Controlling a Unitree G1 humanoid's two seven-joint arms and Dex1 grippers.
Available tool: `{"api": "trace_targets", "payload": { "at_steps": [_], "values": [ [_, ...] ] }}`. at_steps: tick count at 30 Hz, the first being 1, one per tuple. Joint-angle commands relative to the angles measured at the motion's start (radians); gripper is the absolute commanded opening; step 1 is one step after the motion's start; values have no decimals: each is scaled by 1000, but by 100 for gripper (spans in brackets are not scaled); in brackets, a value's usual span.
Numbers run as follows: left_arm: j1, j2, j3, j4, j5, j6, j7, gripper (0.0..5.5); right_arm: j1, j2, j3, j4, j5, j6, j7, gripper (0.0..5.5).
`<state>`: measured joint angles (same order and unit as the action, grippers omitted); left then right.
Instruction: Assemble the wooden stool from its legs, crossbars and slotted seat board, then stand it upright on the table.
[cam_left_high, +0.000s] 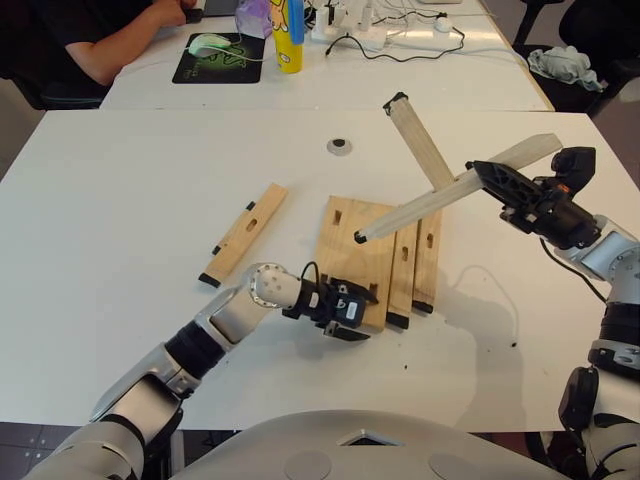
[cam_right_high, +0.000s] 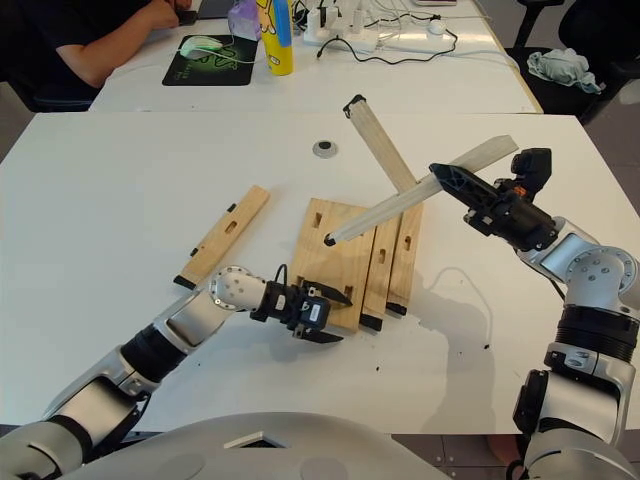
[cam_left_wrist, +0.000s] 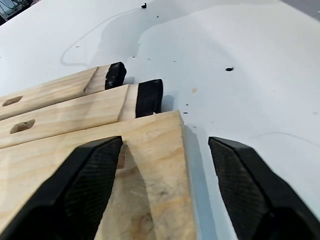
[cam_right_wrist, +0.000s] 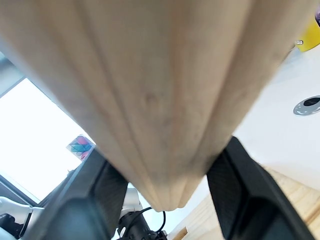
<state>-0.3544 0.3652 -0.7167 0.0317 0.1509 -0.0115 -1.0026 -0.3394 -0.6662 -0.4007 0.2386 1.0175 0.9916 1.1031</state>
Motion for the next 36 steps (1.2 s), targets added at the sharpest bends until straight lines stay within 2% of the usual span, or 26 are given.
{"api": "trace_targets", "payload": {
  "at_steps": [1,9,12,18,24,29,36],
  "values": [
    [9,-32,2,61,79,113,79,321,10,10,-6,-24,-2,-5,-11,213],
    [57,-49,57,18,48,191,142,321,16,20,-7,-42,4,0,-16,213],
    [99,-34,139,-88,-48,142,136,321,21,31,-18,-47,12,-1,-23,213],
    [230,25,315,-410,-234,208,153,321,29,46,-29,-39,18,-3,-29,213],
    [266,103,367,-386,-239,277,162,321,28,28,-49,-20,-6,-36,-34,213],
    [274,99,360,-263,-236,268,175,252,-22,-15,-38,26,-40,-66,-7,213],
    [251,58,338,-152,-215,256,203,142,-92,-120,106,51,-152,-107,176,213]
  ]
}}
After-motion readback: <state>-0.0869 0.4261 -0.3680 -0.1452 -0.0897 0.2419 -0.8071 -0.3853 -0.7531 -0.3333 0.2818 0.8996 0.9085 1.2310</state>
